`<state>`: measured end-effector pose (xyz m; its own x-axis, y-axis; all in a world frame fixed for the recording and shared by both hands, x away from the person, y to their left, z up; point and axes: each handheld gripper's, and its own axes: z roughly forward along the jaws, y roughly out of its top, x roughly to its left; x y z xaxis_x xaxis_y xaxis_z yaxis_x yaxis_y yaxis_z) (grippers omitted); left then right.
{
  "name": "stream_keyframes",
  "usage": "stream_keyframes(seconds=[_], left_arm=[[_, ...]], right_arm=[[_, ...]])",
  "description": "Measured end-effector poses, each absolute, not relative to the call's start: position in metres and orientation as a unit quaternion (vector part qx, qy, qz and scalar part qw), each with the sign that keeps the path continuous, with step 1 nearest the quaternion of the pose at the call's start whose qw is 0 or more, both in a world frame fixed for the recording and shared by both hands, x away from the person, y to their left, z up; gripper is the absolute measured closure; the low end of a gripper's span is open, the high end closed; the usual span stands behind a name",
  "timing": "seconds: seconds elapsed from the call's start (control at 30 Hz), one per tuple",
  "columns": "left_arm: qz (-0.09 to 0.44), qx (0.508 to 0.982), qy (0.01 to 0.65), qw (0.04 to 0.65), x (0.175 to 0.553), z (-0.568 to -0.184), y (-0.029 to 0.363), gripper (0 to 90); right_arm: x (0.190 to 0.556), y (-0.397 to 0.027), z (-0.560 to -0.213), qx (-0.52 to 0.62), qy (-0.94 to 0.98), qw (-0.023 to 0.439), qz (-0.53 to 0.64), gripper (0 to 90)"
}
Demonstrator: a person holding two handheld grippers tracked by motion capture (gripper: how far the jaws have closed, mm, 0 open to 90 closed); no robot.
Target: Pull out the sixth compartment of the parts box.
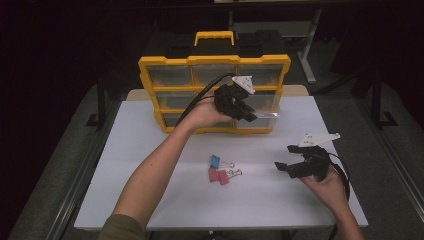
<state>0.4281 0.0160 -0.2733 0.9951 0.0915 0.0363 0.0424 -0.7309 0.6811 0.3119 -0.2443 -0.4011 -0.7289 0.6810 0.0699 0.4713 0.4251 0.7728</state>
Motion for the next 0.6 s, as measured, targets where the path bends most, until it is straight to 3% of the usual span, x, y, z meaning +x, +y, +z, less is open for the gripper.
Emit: stream_keyframes(seconds=[0.6], left_arm=[[0.03, 0.927, 0.038, 0.373, 0.4266, -0.2749, 0.017, 74.9]], right_arm=[[0.3122, -0.2427, -0.4018, 0.343, 0.836, 0.126, 0.409, 18.7]])
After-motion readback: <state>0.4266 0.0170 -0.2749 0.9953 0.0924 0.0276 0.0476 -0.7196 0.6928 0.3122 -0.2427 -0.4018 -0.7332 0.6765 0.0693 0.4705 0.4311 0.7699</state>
